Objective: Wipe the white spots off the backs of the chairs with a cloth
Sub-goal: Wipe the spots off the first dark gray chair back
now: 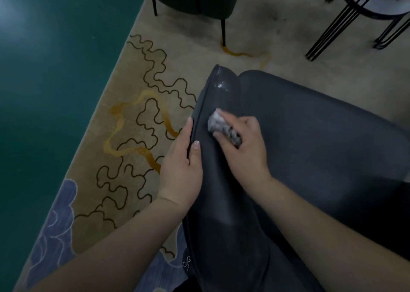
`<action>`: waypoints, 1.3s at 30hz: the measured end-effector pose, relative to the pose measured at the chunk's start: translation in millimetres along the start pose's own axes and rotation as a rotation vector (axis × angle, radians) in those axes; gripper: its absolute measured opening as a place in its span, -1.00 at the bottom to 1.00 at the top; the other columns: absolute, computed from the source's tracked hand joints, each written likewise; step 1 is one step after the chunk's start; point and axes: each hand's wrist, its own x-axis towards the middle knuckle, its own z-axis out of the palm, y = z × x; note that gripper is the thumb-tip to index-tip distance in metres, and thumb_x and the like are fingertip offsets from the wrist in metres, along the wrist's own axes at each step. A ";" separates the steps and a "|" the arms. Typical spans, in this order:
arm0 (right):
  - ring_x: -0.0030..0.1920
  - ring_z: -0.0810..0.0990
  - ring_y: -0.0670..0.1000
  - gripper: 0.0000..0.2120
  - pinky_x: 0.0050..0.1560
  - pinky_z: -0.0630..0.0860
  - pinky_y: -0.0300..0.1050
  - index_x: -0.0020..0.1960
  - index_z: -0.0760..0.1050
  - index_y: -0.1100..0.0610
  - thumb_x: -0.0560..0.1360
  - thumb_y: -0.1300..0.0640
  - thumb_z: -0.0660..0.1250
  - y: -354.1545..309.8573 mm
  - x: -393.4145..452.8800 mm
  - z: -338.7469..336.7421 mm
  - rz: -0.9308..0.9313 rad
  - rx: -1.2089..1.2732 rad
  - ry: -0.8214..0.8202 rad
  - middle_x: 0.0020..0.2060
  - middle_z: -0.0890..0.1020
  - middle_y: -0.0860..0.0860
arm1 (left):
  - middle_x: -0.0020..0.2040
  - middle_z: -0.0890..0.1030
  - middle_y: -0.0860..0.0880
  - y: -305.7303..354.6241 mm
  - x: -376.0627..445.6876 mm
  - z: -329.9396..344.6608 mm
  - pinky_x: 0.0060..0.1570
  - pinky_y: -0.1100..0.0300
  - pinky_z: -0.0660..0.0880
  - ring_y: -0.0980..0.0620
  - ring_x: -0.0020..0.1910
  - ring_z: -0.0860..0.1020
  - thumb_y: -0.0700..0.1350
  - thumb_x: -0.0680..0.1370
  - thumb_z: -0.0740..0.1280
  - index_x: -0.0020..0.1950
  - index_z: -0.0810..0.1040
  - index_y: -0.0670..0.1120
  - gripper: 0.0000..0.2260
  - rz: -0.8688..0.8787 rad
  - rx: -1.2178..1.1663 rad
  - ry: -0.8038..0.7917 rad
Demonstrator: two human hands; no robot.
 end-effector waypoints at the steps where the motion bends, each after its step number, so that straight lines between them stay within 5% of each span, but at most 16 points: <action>1: -0.03 0.46 -0.20 -0.59 0.10 0.33 -0.49 0.26 0.49 -0.18 0.47 0.11 0.41 1.8 -11.6 -2.2 -0.032 0.003 -0.021 -0.06 0.37 -0.14 | 0.38 0.29 0.26 -0.3 0.2 0.0 0.16 0.59 0.12 0.37 0.32 0.23 0.03 0.63 0.11 0.50 0.12 0.28 -0.55 0.011 0.031 0.001; 7: -0.05 0.51 -0.27 -0.70 0.08 0.42 -0.43 0.20 0.51 -0.23 0.51 0.05 0.36 2.1 54.0 -9.9 0.082 0.058 0.096 -0.03 0.47 -0.09 | 0.48 0.26 0.16 1.8 0.6 0.5 0.29 0.27 0.22 0.22 0.42 0.25 0.11 0.56 0.10 0.49 0.01 0.34 -0.48 0.075 0.117 -0.026; 12: 0.06 0.46 -0.13 -0.66 0.03 0.31 -0.42 0.31 0.48 -0.10 0.54 -0.05 0.30 -2.8 128.6 6.7 0.129 -0.062 0.123 0.07 0.46 -0.02 | 0.46 0.30 0.16 2.1 1.3 1.5 0.21 0.30 0.25 0.25 0.36 0.28 0.06 0.60 0.12 0.48 0.00 0.37 -0.49 0.098 0.173 -0.007; 19: -0.05 0.46 -0.23 -0.68 0.05 0.35 -0.50 0.22 0.53 -0.14 0.48 0.06 0.36 9.0 55.8 -0.8 -0.104 -0.037 -0.010 -0.09 0.36 -0.18 | 0.45 0.32 0.19 1.7 1.6 1.0 0.19 0.28 0.27 0.20 0.36 0.33 0.08 0.59 0.09 0.48 0.00 0.38 -0.50 0.111 0.213 0.013; 23: 0.00 0.53 -0.15 -0.77 0.13 0.45 -0.31 0.19 0.55 -0.03 0.54 0.04 0.30 4.9 114.9 -0.6 0.072 0.012 0.149 0.01 0.52 -0.03 | 0.43 0.34 0.19 2.4 1.2 1.0 0.19 0.28 0.29 0.19 0.36 0.33 0.06 0.60 0.10 0.48 0.00 0.37 -0.50 0.122 0.227 0.007; 26: 0.13 0.53 0.01 -0.75 0.21 0.46 -0.05 0.19 0.56 -0.03 0.54 -0.02 0.27 3.5 157.5 7.1 0.077 -0.096 0.077 0.11 0.57 0.03 | 0.42 0.34 0.23 2.9 1.3 1.3 0.19 0.32 0.27 0.24 0.35 0.32 0.05 0.60 0.11 0.47 0.02 0.39 -0.50 0.106 0.197 0.011; 32: 0.05 0.48 0.06 -0.68 0.14 0.47 0.01 0.23 0.53 -0.07 0.48 0.00 0.35 3.3 82.7 8.0 -0.115 -0.113 0.037 -0.07 0.35 -0.12 | 0.42 0.36 0.19 2.2 0.9 -0.9 0.26 0.22 0.34 0.19 0.35 0.36 0.06 0.62 0.08 0.49 0.04 0.35 -0.53 0.122 0.186 0.003; 35: 0.02 0.48 -0.01 -0.64 0.11 0.46 -0.11 0.27 0.51 -0.08 0.47 0.00 0.33 7.1 20.1 1.0 -0.220 -0.089 -0.008 -0.03 0.39 -0.10 | 0.35 0.34 0.30 2.4 1.2 -0.1 0.21 0.27 0.33 0.22 0.31 0.37 0.10 0.58 0.01 0.46 0.05 0.39 -0.54 0.107 0.165 0.016; 39: -0.03 0.47 -0.21 -0.70 0.06 0.38 -0.39 0.20 0.54 -0.07 0.48 0.08 0.36 7.1 30.2 -3.4 -0.065 0.043 0.059 -0.07 0.40 -0.15 | 0.28 0.31 0.35 1.2 2.4 1.2 0.17 0.32 0.27 0.36 0.23 0.30 0.10 0.58 -0.01 0.47 0.08 0.37 -0.55 0.099 0.156 0.020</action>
